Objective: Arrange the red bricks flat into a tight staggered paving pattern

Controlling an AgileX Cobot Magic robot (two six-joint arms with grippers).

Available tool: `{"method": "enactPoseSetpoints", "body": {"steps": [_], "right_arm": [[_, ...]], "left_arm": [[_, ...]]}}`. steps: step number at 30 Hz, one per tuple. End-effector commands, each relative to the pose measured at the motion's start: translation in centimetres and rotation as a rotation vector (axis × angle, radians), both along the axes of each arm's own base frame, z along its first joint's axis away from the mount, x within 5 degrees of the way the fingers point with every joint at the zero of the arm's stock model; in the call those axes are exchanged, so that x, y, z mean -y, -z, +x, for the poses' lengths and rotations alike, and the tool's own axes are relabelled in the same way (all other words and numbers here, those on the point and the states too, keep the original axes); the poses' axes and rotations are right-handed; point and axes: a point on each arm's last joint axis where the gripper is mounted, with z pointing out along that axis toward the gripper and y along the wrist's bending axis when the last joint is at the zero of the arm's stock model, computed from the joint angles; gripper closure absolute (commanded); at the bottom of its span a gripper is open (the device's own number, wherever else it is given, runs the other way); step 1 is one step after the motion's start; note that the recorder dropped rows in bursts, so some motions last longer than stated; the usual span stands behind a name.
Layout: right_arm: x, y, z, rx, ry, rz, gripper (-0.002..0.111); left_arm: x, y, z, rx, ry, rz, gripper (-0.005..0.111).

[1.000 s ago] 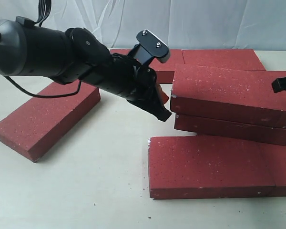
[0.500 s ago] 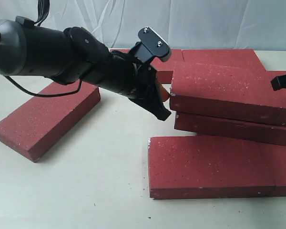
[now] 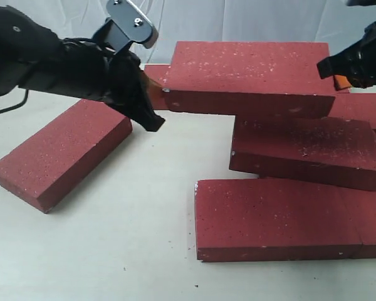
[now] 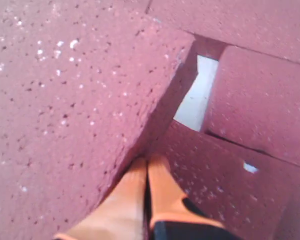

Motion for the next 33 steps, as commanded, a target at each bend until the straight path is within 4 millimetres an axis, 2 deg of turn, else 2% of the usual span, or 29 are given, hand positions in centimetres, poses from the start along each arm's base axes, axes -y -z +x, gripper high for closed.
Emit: {"method": "enactPoseSetpoints", "body": {"steps": [1, 8, 15, 22, 25, 33], "right_arm": [[-4.5, -0.6, 0.5, 0.037, -0.093, 0.095, 0.109], [-10.5, 3.0, 3.8, -0.005, -0.201, 0.084, 0.109], [-14.2, 5.5, 6.0, -0.041, -0.264, 0.080, 0.109], [-14.7, 8.3, 7.5, -0.084, -0.272, 0.036, 0.109], [-14.3, 9.4, 7.7, -0.084, -0.299, -0.038, 0.109], [-13.2, 9.5, 8.4, -0.035, -0.244, -0.164, 0.109]], "left_arm": [[-2.1, 0.2, -0.4, -0.055, -0.036, -0.018, 0.107], [-6.3, 1.4, 0.6, -0.104, -0.144, 0.006, 0.107], [-6.8, 3.1, 1.2, -0.135, -0.119, 0.079, 0.107], [-7.0, 5.4, 2.2, -0.148, -0.123, 0.156, 0.107], [-7.1, 5.7, 2.6, -0.127, -0.148, 0.164, 0.107], [-7.6, 5.6, 2.9, -0.109, -0.172, 0.170, 0.107]]}}
